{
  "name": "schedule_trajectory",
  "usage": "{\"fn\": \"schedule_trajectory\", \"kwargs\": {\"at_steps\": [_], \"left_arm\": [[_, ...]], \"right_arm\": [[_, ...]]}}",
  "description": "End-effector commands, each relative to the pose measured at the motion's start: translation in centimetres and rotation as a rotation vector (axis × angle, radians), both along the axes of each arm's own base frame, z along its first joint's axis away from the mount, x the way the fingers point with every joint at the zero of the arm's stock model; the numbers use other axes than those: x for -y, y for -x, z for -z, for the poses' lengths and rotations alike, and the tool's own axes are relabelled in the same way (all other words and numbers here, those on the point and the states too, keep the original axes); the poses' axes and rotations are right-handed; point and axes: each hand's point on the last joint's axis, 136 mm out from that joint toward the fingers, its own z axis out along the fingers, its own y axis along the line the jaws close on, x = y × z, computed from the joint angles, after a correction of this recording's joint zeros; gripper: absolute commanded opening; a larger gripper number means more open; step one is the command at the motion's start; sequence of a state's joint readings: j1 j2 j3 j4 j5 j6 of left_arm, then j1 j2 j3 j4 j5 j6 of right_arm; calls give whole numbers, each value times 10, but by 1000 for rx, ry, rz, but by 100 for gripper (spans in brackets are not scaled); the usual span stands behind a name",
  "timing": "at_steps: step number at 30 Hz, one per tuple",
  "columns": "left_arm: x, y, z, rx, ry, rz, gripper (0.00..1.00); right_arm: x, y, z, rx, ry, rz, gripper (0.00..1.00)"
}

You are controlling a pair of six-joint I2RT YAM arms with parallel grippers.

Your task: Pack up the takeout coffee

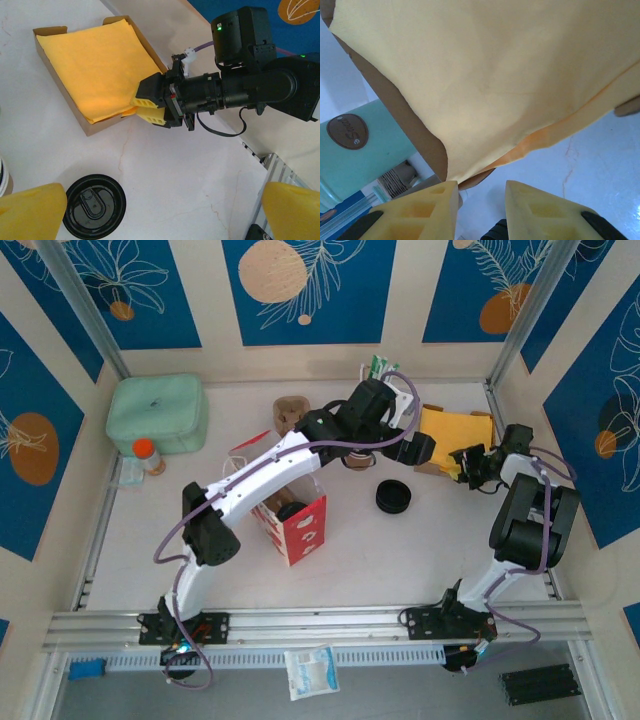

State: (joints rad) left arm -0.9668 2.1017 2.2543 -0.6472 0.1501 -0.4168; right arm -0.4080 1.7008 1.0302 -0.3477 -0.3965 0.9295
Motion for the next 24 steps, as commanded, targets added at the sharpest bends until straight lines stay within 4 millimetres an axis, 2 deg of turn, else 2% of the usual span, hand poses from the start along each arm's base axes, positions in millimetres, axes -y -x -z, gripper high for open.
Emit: {"fn": "schedule_trajectory", "kwargs": {"at_steps": [1,19,24], "left_arm": [[4,0,-7,11,17,22,99],[4,-4,-5,7,20,15,100],[4,-5,-4,8,20,14,99]], "right_arm": [[-1,-4,-6,1,-22,3,31],[1,-22,16,-36,-38,6,30],[3,-26,18,-37,-36,8,25]]}}
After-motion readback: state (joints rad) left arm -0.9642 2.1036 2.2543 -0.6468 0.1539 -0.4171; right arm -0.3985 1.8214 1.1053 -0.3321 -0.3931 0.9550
